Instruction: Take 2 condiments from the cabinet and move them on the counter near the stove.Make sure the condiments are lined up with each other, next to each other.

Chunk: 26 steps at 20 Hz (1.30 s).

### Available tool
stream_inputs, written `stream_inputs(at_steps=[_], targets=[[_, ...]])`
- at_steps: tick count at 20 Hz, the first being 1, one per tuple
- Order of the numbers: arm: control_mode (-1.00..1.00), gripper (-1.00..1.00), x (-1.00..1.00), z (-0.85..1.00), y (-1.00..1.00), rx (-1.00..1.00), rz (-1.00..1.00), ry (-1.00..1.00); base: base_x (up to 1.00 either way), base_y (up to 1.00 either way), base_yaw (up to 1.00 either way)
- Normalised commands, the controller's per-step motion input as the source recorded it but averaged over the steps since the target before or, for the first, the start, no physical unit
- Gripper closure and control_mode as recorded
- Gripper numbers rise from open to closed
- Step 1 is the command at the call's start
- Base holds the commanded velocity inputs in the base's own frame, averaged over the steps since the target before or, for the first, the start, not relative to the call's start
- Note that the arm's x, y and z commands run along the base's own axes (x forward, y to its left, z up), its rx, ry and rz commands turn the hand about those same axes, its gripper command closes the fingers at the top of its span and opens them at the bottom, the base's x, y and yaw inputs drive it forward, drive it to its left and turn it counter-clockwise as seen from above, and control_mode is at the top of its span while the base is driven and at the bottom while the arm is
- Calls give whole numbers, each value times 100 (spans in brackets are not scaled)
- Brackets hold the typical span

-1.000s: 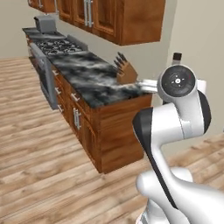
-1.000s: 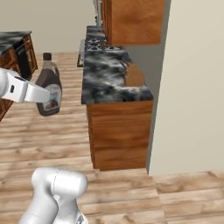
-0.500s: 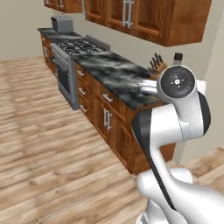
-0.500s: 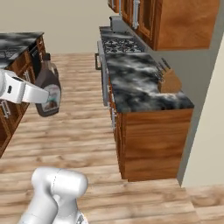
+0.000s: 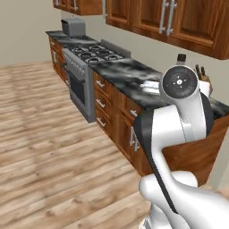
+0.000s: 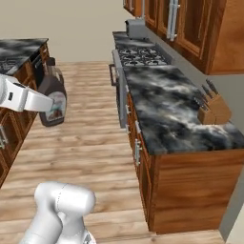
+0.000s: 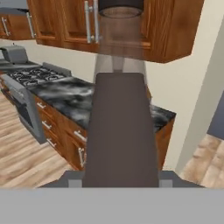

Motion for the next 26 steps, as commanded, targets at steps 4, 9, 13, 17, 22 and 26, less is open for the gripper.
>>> stream_inputs(at_steps=[4, 9, 13, 17, 22, 26], targets=[[100, 100, 0, 0, 0, 0, 0, 0, 100, 61, 0], [100, 100, 0, 0, 0, 0, 0, 0, 100, 59, -4], [100, 100, 0, 0, 0, 0, 0, 0, 100, 67, -24], [100, 100, 0, 0, 0, 0, 0, 0, 100, 72, -36], [100, 100, 0, 0, 0, 0, 0, 0, 100, 63, -43], [100, 100, 0, 0, 0, 0, 0, 0, 97, 65, -47]])
